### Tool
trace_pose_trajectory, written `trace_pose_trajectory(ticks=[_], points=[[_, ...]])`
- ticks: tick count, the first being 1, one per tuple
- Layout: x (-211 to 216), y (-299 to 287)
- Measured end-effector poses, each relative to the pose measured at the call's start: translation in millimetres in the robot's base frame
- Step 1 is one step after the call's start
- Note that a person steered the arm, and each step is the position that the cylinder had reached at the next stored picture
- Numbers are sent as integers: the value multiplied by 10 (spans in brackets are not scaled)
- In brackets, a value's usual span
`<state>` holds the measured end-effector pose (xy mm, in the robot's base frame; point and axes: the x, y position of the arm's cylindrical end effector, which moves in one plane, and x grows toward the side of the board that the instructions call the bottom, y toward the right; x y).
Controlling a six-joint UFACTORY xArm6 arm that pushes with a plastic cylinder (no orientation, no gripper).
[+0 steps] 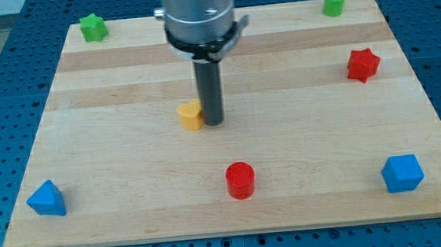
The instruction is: Slide the yellow heart to center left
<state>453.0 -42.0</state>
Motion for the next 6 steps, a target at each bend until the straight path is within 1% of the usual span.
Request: trace_pose_trajectory(ticks=[2, 4, 5, 6], points=[[2, -688], [-434, -1250], [-633, -1389], [-695, -1449]])
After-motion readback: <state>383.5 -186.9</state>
